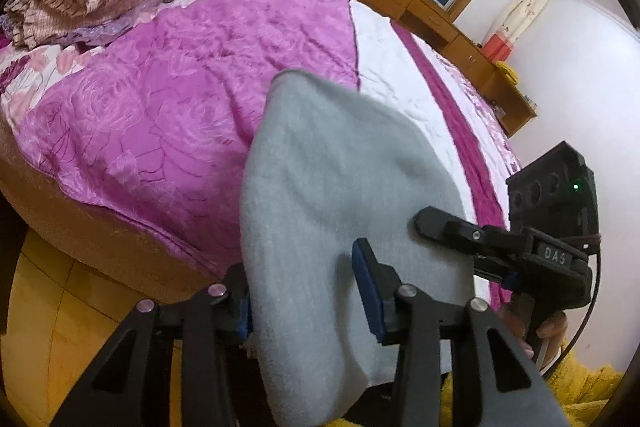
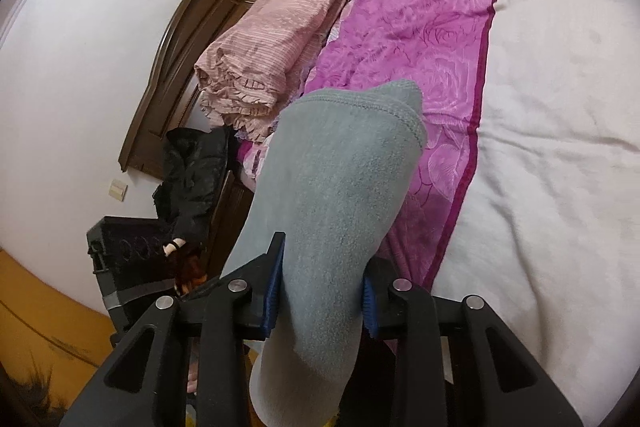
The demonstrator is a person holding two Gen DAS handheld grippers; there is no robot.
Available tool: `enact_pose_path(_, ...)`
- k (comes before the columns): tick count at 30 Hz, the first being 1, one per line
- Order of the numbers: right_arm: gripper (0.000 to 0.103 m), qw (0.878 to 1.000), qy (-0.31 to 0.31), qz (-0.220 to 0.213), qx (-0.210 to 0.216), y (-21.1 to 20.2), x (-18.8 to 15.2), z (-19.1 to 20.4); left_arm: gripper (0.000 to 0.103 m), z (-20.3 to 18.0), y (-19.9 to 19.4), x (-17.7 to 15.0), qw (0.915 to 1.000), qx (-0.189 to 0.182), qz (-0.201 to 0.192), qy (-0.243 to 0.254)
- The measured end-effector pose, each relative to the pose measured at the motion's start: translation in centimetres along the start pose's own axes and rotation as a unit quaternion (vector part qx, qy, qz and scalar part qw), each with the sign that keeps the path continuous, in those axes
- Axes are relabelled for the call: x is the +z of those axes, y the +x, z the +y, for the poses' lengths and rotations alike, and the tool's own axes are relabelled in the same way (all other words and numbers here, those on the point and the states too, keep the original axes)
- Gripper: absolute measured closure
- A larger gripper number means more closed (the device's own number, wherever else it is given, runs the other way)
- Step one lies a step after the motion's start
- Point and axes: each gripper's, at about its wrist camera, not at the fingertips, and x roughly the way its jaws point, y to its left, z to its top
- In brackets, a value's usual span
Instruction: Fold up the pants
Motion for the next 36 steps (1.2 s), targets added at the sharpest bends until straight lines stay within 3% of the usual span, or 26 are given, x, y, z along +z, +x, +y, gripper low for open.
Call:
enact_pose_path(7,0.081,1.0,0.005,-0.014,0.011,-2.2,-0.3,-0.3,0.059,-2.2,1.0,-0.4,0.9997,-0.009,0.011,0.02)
enact_pose_path(17,0.082,0.994,-0.025,-0.002,-0.109,-2.0,-0.6,-2.5,0.059,-2.0,6.1,-0.9,0.9977,0.027,0.053,0.034)
enact_pose_path(20,0.081,0.992,-0.017,0.005,-0.125,-1.7,-0.5,-3.6,0.058,-1.9,7.2,-1.3,0.9966,0.028,0.066,0.041)
enact_pose_path(29,0.075,0.99,0.005,0.008,-0.144,-0.7,-0.6,-5.8,0.047,-0.5,9.5,-1.3,0.9959,-0.025,0.087,0.004)
enact_pose_path(32,0.079,0.989,-0.017,0.006,-0.144,-0.9,-0.7,-5.2,0.056,-0.2,9.2,-1.4,0.9954,-0.048,0.083,-0.008)
enact_pose_path(36,0.083,0.991,-0.039,0.005,-0.131,-1.4,-0.8,-3.7,0.058,-0.6,8.3,-1.7,0.996,-0.048,0.075,-0.004)
